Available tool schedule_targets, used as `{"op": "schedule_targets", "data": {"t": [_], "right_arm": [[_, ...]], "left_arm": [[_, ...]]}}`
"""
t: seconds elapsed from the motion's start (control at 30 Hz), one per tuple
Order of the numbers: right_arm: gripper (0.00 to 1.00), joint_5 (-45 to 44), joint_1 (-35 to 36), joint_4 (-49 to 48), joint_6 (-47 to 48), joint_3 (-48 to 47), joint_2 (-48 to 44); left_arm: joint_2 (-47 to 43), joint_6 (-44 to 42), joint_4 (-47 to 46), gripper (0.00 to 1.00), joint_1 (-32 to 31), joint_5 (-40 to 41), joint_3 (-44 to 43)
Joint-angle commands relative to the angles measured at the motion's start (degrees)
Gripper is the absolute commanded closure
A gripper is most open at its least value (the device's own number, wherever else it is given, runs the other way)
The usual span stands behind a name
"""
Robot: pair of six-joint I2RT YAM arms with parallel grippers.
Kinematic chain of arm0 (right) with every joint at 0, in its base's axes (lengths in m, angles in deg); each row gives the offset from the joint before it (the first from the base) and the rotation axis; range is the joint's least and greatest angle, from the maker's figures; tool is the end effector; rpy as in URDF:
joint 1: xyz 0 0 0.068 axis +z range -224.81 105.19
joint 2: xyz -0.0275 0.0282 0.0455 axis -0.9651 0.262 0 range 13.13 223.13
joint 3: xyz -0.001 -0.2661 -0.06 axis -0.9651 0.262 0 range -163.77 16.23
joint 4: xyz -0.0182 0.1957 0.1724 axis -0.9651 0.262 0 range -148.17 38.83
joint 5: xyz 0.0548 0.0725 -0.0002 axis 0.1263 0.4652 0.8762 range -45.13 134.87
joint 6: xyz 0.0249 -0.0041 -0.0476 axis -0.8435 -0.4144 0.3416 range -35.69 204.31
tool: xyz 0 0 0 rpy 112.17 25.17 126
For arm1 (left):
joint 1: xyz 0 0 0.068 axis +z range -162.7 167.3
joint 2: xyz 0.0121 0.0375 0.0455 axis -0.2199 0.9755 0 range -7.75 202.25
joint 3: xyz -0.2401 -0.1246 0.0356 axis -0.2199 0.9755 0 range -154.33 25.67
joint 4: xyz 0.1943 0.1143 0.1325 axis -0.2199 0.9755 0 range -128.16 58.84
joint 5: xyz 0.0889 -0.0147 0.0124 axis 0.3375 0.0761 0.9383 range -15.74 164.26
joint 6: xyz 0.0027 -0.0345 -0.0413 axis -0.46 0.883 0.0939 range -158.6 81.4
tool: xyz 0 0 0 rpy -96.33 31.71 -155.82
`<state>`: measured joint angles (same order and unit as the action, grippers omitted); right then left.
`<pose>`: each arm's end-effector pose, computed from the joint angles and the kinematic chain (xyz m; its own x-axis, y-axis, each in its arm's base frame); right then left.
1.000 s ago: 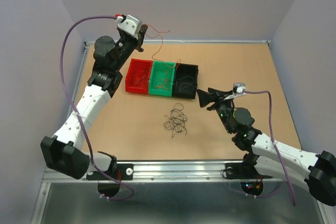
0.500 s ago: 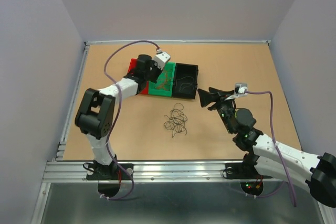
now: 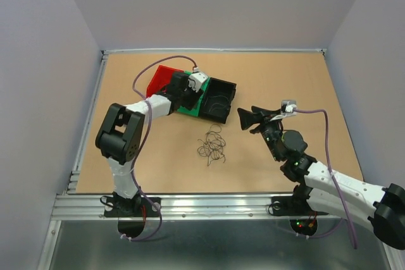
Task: Untangle the cables
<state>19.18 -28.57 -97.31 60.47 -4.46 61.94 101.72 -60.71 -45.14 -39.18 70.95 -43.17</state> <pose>0.1456 0.1299 0.2698 -0.0233 0.5023 -0.8644 -0.3797 0.7954 0.4724 0.3789 -0.1910 0.1878 -0.2758 0.5572 -0.7832 0.6390 0.7150 0.2837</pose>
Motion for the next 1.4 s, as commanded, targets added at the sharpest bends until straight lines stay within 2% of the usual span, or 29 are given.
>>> {"op": "schedule_targets", "data": {"t": [0.0,0.1,0.27,0.37,0.4,0.47,0.57,0.67,0.87,1.03,1.13,1.17,1.3,1.37], "right_arm": [[0.29,0.2,0.5,1.4,0.6,-3.0,2.0],[0.29,1.2,0.5,2.2,0.4,-4.1,4.0],[0.29,2.8,0.5,4.5,0.9,-6.2,6.6],[0.29,2.8,0.5,7.3,0.6,-8.6,9.3],[0.29,2.6,0.5,7.8,0.4,-9.0,9.8],[0.27,1.1,0.5,9.6,-0.6,-10.1,10.9],[0.19,-4.6,0.5,11.1,-2.5,-9.6,9.3],[0.19,-7.2,0.5,10.9,-3.0,-8.2,5.3],[0.19,-7.2,0.5,10.4,-2.1,-6.4,0.9],[0.19,-6.3,0.4,10.5,-1.7,-6.5,0.8],[0.19,-6.1,0.4,10.4,-1.7,-6.5,0.6],[0.19,-5.9,0.4,10.4,-1.7,-6.5,0.5],[0.19,-5.8,0.4,10.5,-1.6,-6.4,0.3],[0.19,-5.5,0.5,10.5,-1.6,-6.6,0.6]], "left_arm": [[-14.9,2.8,-5.6,0.33,1.8,-4.7,4.7],[-19.7,3.3,-8.6,0.25,2.0,-5.6,8.8],[-28.3,4.0,-12.2,0.25,2.0,-7.2,13.5],[-32.0,0.9,-13.4,0.25,2.0,-14.9,16.7],[-32.6,-0.6,-12.5,0.24,1.8,-20.2,17.3],[-33.5,-5.5,-11.5,0.21,-0.8,-22.1,19.4],[-32.5,-12.0,-8.8,0.18,-6.5,-20.5,21.7],[-30.5,-16.2,-5.8,0.18,-10.8,-21.9,22.0],[-24.5,-23.1,5.7,0.18,-13.9,-25.9,18.7],[-17.1,-26.1,12.2,0.25,-15.6,-26.1,14.3],[-14.6,-26.8,13.9,0.35,-15.7,-25.8,12.9],[-14.4,-27.1,14.7,0.55,-15.7,-25.8,12.5],[-14.7,-26.1,14.4,1.00,-15.7,-25.6,11.7],[-16.8,-24.8,11.9,1.00,-15.4,-25.6,12.8]]}}
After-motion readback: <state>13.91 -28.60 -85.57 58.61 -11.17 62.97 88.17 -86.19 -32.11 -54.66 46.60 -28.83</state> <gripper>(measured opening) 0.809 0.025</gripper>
